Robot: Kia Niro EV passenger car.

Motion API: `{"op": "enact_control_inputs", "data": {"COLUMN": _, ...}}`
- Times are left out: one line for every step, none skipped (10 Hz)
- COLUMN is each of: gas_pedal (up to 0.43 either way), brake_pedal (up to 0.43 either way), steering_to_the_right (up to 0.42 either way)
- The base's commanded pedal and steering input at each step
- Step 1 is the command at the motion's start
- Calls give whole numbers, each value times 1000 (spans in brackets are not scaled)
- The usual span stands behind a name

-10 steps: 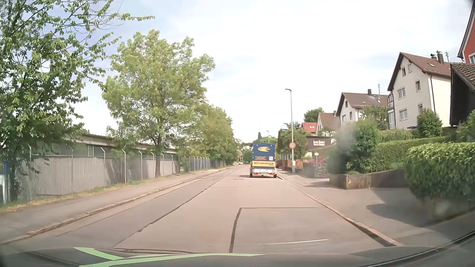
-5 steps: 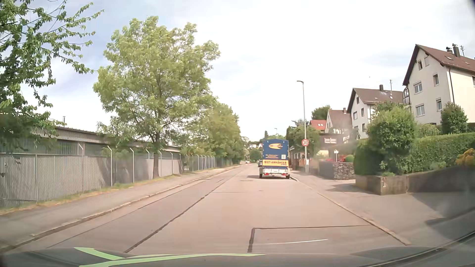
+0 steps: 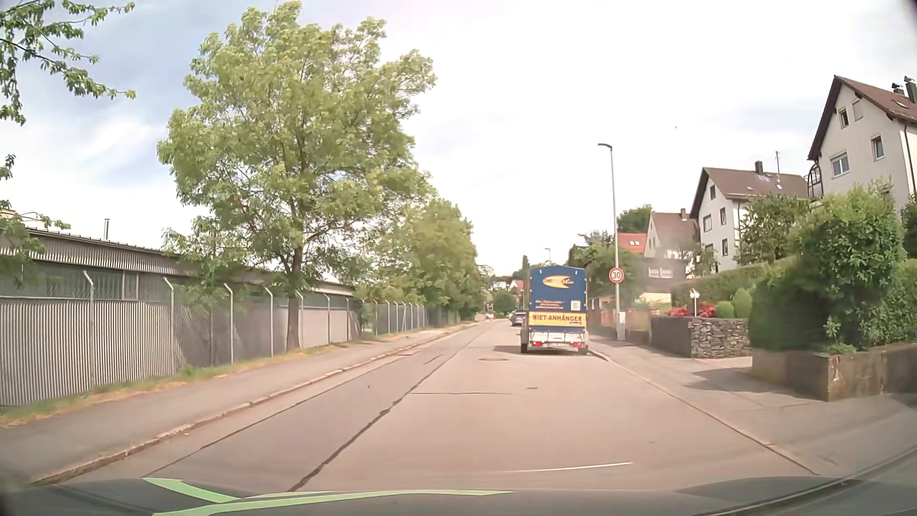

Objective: Follow the waypoints while adhering to traffic rules and regulations

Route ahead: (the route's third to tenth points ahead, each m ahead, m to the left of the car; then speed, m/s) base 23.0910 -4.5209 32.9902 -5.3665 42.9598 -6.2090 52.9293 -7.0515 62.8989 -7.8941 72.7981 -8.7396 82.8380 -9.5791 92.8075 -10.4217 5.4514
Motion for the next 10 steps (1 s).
{"op": "enact_control_inputs", "data": {"gas_pedal": 47, "brake_pedal": 0, "steering_to_the_right": -19}}
{"op": "enact_control_inputs", "data": {"gas_pedal": 47, "brake_pedal": 0, "steering_to_the_right": -16}}
{"op": "enact_control_inputs", "data": {"gas_pedal": 47, "brake_pedal": 0, "steering_to_the_right": -15}}
{"op": "enact_control_inputs", "data": {"gas_pedal": 47, "brake_pedal": 0, "steering_to_the_right": -12}}
{"op": "enact_control_inputs", "data": {"gas_pedal": 47, "brake_pedal": 0, "steering_to_the_right": -10}}
{"op": "enact_control_inputs", "data": {"gas_pedal": 47, "brake_pedal": 0, "steering_to_the_right": -7}}
{"op": "enact_control_inputs", "data": {"gas_pedal": 47, "brake_pedal": 0, "steering_to_the_right": -7}}
{"op": "enact_control_inputs", "data": {"gas_pedal": 47, "brake_pedal": 0, "steering_to_the_right": -8}}
{"op": "enact_control_inputs", "data": {"gas_pedal": 47, "brake_pedal": 0, "steering_to_the_right": -8}}
{"op": "enact_control_inputs", "data": {"gas_pedal": 47, "brake_pedal": 0, "steering_to_the_right": -7}}
